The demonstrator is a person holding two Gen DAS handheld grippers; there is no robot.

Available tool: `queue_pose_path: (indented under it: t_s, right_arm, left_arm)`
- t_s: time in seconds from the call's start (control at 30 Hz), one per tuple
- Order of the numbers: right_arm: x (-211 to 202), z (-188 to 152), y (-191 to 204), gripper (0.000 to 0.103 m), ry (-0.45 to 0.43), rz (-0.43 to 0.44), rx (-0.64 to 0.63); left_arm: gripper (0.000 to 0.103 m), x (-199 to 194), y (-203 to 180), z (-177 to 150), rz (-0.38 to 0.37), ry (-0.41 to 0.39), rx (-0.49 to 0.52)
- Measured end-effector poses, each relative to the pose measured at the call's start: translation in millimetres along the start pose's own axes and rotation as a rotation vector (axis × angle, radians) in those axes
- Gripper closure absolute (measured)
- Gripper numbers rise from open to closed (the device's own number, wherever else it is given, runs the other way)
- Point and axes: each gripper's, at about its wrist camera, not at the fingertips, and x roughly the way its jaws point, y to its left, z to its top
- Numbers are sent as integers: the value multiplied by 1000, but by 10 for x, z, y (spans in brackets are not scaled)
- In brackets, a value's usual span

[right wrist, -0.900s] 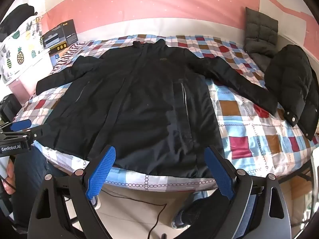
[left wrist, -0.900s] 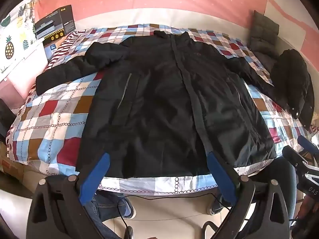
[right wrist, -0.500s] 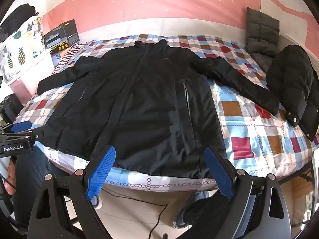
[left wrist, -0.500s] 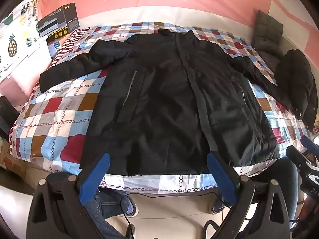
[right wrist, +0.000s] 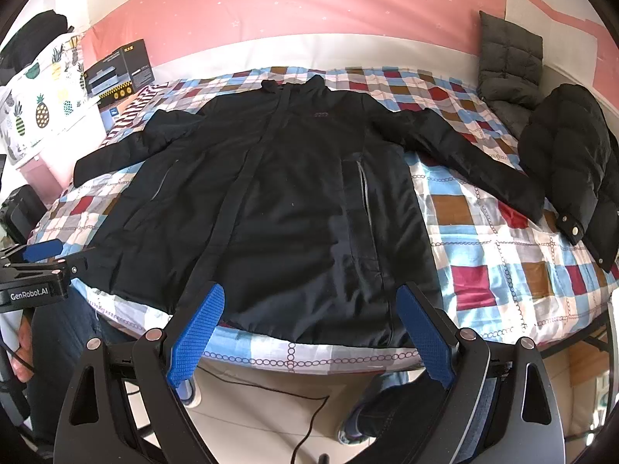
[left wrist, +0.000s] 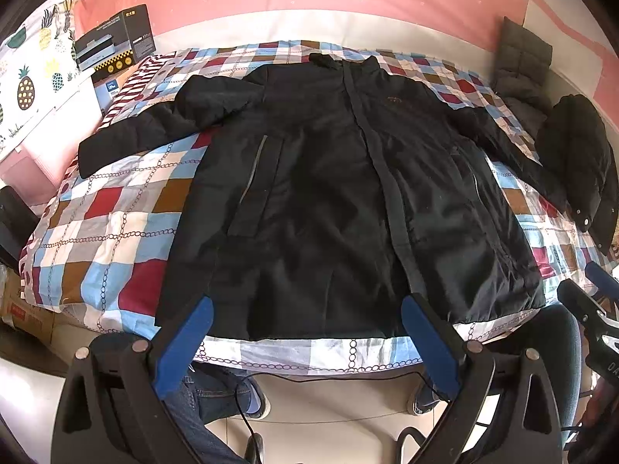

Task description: Fold large clothes

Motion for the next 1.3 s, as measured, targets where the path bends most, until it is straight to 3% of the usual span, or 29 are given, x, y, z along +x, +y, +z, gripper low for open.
queue_pose_path:
  t_s: [1.3]
  right_arm:
    - [24, -16, 29, 12, 9, -1, 1]
  left_arm:
    - [4, 5, 15, -51, -4, 8, -11]
